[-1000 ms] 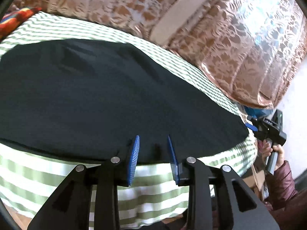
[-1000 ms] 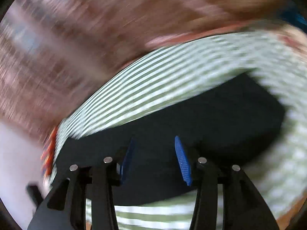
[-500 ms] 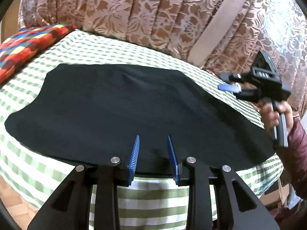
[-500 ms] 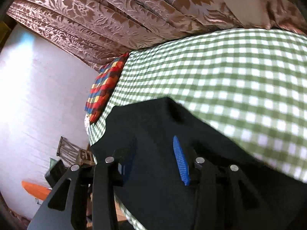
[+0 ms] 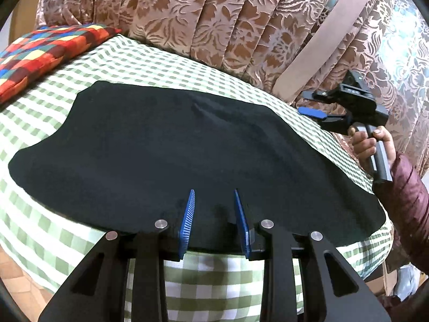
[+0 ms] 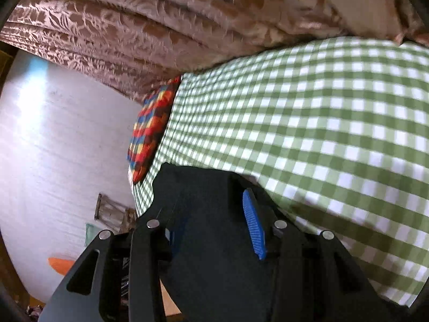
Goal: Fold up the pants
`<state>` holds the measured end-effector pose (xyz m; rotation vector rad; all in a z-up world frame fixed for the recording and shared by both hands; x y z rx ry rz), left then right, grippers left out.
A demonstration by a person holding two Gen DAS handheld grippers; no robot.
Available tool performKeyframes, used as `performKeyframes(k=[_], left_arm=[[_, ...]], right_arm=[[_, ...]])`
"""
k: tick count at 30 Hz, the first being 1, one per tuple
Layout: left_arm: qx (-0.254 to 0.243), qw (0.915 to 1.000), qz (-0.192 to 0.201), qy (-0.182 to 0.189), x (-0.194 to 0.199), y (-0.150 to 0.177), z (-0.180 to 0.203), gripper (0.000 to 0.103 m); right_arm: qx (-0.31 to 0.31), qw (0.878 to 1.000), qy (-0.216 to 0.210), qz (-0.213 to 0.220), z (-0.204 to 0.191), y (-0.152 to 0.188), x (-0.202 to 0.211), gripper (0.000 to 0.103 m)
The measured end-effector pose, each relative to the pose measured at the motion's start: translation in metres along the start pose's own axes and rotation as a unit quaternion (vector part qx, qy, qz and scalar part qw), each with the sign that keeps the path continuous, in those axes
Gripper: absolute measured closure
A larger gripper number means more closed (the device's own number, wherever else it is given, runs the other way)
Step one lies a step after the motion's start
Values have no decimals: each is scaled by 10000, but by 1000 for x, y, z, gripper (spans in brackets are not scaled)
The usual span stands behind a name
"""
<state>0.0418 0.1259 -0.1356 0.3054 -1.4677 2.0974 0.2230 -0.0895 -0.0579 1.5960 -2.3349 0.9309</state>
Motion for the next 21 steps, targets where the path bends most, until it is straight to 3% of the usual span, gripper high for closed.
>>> performKeyframes(k=[7, 10, 12, 14, 17, 21], left_arm=[[-27, 9999, -35, 93, -9, -3, 6, 74], [-35, 9999, -111, 93, -12, 1, 5, 74], [-24, 9998, -147, 103, -15, 2, 3, 74], [-35, 9999, -158, 31, -18, 2, 0, 74], [-84, 9990, -380, -211, -30, 8, -9, 74], [-274, 9979, -419, -410, -38, 12, -11, 74]], right_arm=[[63, 9987, 122, -499, 7, 10, -54, 61], [149, 9980, 112, -600, 5, 12, -70, 80], [379, 9977, 196, -518, -1, 11, -73, 97], [827, 9953, 464, -198, -8, 6, -67, 99], [995, 9909, 910, 57, 6, -2, -68, 99], [1036, 9849, 1384, -24, 32, 8, -90, 99]])
Point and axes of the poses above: each gripper's, at about its wrist camera, not at the fingertips, and x roughly against the way its jaws point, z to its right, y to its underside, the point moved 7 cm from there along -x, roughly the way its jaws point, and after that the axes turned 14 degrees about z, right-handed, at the moved point
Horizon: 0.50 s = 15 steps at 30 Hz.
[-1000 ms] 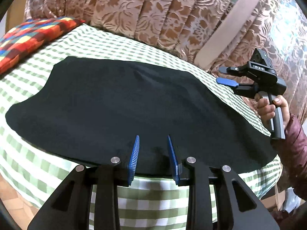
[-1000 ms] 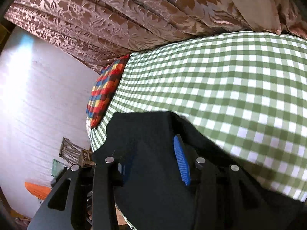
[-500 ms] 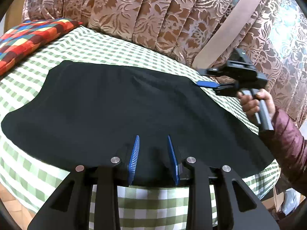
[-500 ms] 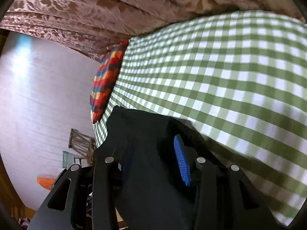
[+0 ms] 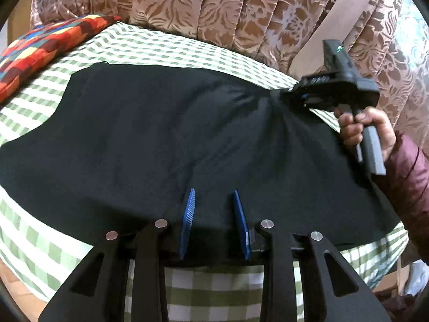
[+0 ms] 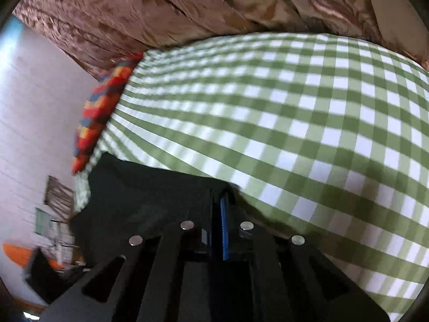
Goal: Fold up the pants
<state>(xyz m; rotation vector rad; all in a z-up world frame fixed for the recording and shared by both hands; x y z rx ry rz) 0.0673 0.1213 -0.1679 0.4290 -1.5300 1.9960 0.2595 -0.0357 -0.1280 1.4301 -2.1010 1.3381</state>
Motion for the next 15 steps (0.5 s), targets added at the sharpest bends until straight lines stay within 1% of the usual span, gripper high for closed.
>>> performKeyframes(k=[3, 4, 6, 7, 8, 9, 11, 12, 13, 14, 15], left_arm=[[103, 9999, 81, 61, 8, -4, -1, 74], [238, 9996, 117, 79, 13, -6, -5, 68], [632, 9977, 217, 146, 25, -10, -19, 61], [858, 9958, 291, 97, 34, -14, -32, 61], [1060, 9937, 366, 68, 45, -17, -44, 61], [1241, 9912, 449, 54, 53, -21, -54, 61], [1711, 9830, 664, -58, 76, -27, -83, 61], [1993, 9766, 784, -177, 88, -30, -103, 61], [2254, 9699, 874, -290, 99, -31, -121, 61], [2406, 9656, 918, -352, 105, -33, -133, 61], [2658, 9580, 980, -448, 113, -33, -151, 61]], right_arm=[[13, 9999, 21, 110, -3, 1, 3, 98], [39, 9999, 15, 121, -4, 1, 6, 98], [27, 9998, -51, 193, -9, 0, 14, 91], [6, 9996, -70, 283, -10, -1, 21, 79], [3, 9991, -31, 419, -11, -4, 28, 62], [-14, 9985, -19, 556, -14, -7, 35, 59], [-105, 9968, -117, 787, -20, -9, 55, 58], [-104, 9962, -146, 853, -22, -6, 65, 58], [-94, 9959, -189, 881, -27, -5, 69, 54], [-70, 9956, -246, 899, -32, 2, 78, 52], [-43, 9955, -274, 902, -35, 6, 83, 51]])
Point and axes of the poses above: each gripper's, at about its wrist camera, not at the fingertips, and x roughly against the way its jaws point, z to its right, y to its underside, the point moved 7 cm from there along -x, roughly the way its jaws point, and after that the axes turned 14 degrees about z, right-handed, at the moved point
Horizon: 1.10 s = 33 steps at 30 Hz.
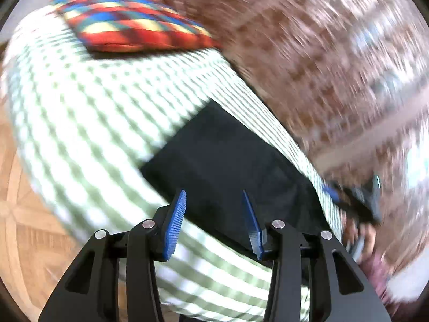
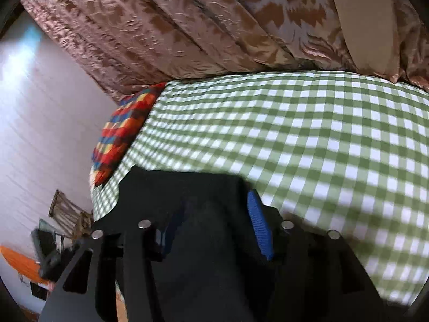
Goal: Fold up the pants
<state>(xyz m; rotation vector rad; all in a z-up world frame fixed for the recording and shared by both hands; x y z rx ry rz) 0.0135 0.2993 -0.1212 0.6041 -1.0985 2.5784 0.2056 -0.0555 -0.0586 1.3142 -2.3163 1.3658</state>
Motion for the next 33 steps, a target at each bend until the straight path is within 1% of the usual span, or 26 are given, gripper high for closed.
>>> performKeyframes(k=[1, 3, 5, 6, 9, 10, 11, 12, 13, 14, 15, 16, 17, 18, 19, 20, 22, 23, 24, 25, 27, 28, 29, 30, 31, 33], left_arm=[[138, 9999, 4, -20, 2, -3, -7, 61], [422, 9991, -89, -6, 1, -11, -16, 53], [532, 9985, -90, -106, -5, -15, -21, 53], [600, 9981, -162, -49, -10, -16, -19, 53], [609, 9974, -375, -122, -29, -10, -16, 53], [596, 9974, -373, -147, -36, -10, -14, 61], [469, 9978, -426, -218, -44, -8, -11, 73], [384, 9981, -430, -228, -48, -9, -9, 89], [277, 9986, -389, -216, -52, -11, -5, 95], [209, 9991, -325, -172, -52, -14, -2, 95], [144, 9998, -162, 21, -48, -21, 8, 96], [62, 9996, 51, 266, -41, -29, 20, 96], [-84, 9992, 218, 327, -34, -36, 27, 96], [-197, 9991, 288, 257, -32, -38, 28, 96], [-424, 9986, 323, -3, -32, -39, 22, 96], [-596, 9974, 250, -320, -38, -36, 11, 96], [-478, 9968, -89, -638, -51, -23, -15, 97], [-459, 9957, -272, -758, -57, -15, -26, 97], [-497, 9951, -332, -792, -58, -7, -33, 97], [-506, 9955, -265, -752, -56, -4, -36, 95], [-443, 9960, -138, -764, -54, -4, -41, 88], [-480, 9949, -153, -872, -54, -4, -44, 81], [-479, 9945, -146, -924, -51, -5, -44, 79], [-508, 9936, -122, -1000, -48, -7, -42, 71], [-549, 9924, -59, -1104, -44, -11, -42, 69], [-788, 9858, 283, -1453, -27, -22, -34, 68]], right_arm=[[39, 10000, -36, -7, -5, 7, 8, 51], [56, 9999, -108, -45, -14, 25, 23, 51], [38, 9998, -186, -102, -21, 44, 36, 50], [39, 9997, -193, -136, -22, 53, 42, 50], [23, 9996, -119, -237, -22, 79, 59, 48], [-30, 9995, -105, -281, -19, 88, 64, 48], [-49, 9994, -89, -329, -16, 94, 67, 47], [-64, 9993, -21, -371, -12, 103, 72, 47], [-115, 9992, 2, -389, -10, 107, 75, 45], [-199, 9989, 13, -424, -8, 113, 77, 45], [-247, 9987, 15, -454, -6, 117, 79, 45], [-268, 9984, 11, -493, -6, 122, 81, 45], [-263, 9979, -44, -587, -7, 128, 83, 45], [-235, 9978, -29, -626, -7, 132, 83, 45], [-207, 9977, 18, -651, -6, 138, 83, 46], [-222, 9976, 22, -659, -3, 141, 83, 46], [-275, 9976, 9, -629, 0, 145, 81, 46], [-272, 9977, 3, -624, 0, 145, 81, 46], [-291, 9977, -6, -617, 0, 146, 81, 45], [-333, 9976, -31, -604, 1, 145, 81, 45], [-364, 9975, -67, -597, 2, 144, 80, 45], [-397, 9975, -76, -585, 4, 146, 80, 45], [-400, 9975, -82, -572, 4, 146, 81, 45], [-396, 9976, -91, -555, 4, 145, 81, 45], [-430, 9976, -115, -522, 4, 145, 82, 45], [-554, 9972, -183, -463, 6, 145, 87, 45]])
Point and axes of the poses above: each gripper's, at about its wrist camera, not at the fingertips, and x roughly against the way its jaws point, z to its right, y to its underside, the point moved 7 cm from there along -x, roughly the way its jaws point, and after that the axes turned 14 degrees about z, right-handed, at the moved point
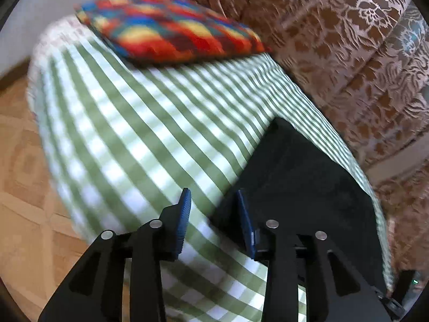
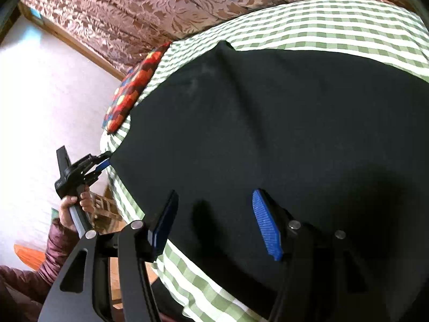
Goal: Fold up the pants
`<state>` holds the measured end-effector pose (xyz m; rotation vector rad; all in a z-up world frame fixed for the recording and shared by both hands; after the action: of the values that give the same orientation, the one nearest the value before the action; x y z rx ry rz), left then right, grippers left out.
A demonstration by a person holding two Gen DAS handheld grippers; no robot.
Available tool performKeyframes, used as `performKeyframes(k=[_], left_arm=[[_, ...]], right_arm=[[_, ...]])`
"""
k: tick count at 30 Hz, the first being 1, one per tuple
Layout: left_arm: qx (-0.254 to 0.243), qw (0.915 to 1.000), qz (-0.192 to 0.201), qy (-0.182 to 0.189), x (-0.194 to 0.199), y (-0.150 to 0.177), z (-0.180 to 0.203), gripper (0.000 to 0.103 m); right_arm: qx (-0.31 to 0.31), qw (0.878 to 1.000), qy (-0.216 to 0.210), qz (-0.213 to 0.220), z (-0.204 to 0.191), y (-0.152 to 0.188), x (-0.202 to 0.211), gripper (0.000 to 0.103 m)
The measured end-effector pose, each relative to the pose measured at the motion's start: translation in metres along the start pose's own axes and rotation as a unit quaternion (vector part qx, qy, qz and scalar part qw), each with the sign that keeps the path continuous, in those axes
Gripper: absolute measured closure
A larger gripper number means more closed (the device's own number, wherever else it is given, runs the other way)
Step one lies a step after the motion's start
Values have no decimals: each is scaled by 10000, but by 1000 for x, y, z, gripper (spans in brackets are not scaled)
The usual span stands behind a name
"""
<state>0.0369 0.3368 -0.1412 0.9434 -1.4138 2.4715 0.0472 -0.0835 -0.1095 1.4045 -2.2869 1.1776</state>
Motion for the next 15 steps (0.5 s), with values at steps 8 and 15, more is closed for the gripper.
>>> performKeyframes(k=[8, 15], left_arm=[[-878, 9886, 275, 1191, 41, 14, 98, 68], [-1991, 9440, -468, 2589, 45, 105, 225, 68]], right_arm=[[-276, 9967, 247, 724, 20, -33, 41, 46], [335, 9882, 1135, 976, 56, -94, 45, 46]])
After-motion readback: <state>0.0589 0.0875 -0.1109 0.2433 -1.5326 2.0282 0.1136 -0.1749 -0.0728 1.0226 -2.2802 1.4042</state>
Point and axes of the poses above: each gripper's, at about its wrist camera, not at the fingertips, and x roughly against the way its jaws point, z to its right, y to its underside, the point moved 7 cm from there along -x, roughly the way its jaws point, and after that the axes turned 14 degrees about z, right-handed, at the moved point
